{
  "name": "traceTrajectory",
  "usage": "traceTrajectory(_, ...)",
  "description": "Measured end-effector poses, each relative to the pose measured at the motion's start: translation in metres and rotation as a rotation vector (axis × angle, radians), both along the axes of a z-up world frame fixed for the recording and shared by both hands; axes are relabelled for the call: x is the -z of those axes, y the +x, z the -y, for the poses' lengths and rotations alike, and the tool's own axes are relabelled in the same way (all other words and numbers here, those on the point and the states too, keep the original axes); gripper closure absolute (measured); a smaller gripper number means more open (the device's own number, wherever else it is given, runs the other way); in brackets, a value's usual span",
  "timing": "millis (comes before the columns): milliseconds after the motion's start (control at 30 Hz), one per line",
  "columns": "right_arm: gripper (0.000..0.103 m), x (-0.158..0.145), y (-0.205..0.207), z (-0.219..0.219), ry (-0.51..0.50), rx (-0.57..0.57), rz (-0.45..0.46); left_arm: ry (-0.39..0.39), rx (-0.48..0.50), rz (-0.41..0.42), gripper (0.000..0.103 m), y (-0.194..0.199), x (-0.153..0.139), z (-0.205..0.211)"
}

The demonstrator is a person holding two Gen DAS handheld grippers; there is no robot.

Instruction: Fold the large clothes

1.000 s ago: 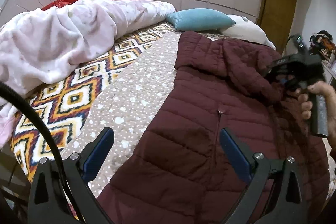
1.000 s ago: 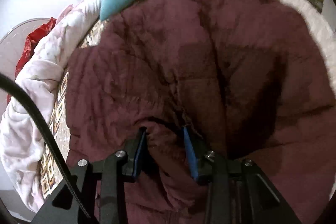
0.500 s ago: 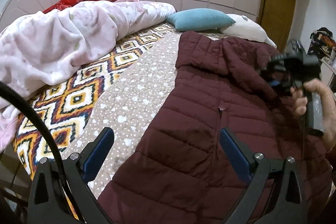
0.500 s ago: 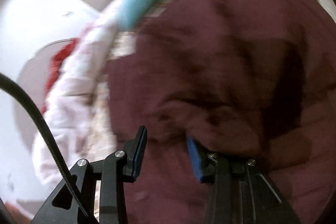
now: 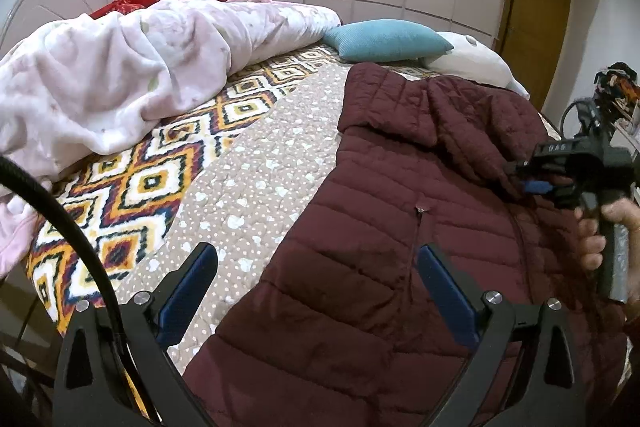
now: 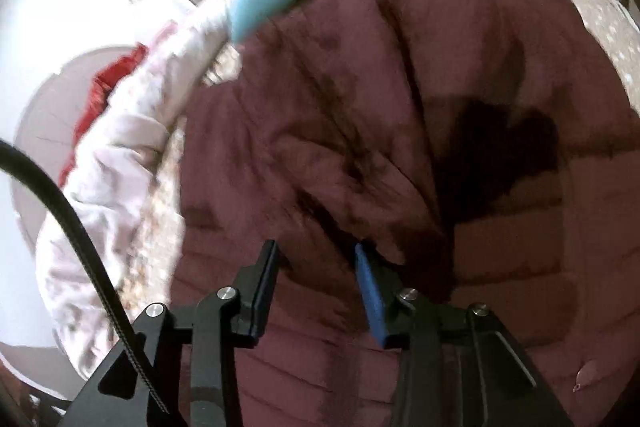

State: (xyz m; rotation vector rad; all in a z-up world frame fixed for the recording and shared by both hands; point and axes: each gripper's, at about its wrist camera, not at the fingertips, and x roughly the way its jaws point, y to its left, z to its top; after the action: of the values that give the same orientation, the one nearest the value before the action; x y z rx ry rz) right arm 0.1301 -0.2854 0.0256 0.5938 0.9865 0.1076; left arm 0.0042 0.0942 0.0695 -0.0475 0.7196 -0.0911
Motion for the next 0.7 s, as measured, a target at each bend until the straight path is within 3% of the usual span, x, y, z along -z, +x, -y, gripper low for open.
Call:
traceTrajectory(67, 0.061, 0.003, -0.003, 0.006, 0.001, 0.014, -0.001, -0.001, 0.003, 0.005, 0.003, -0.004, -0.003, 0.001)
traceTrajectory(233, 0.059, -0.031, -0.042, 0.008, -0.086, 0.004, 0.075, 0.009, 0.014, 0.027, 0.003, -0.016, -0.013, 0.009)
traceTrajectory(300, 0.053, -0.044, -0.076, 0.012, -0.138, 0.008, 0.114, 0.016, 0.029, 0.034, 0.003, -0.023, -0.018, 0.016)
traceTrajectory(567, 0.053, -0.052, -0.194, 0.029, -0.324, 0.089, 0.146, 0.038, 0.078, 0.052, 0.003, -0.058, -0.032, 0.049)
traceTrajectory(700, 0.051, -0.048, -0.239, 0.034, -0.324, 0.182, 0.182, -0.003, 0.105, 0.004, 0.003, -0.069, -0.033, 0.063)
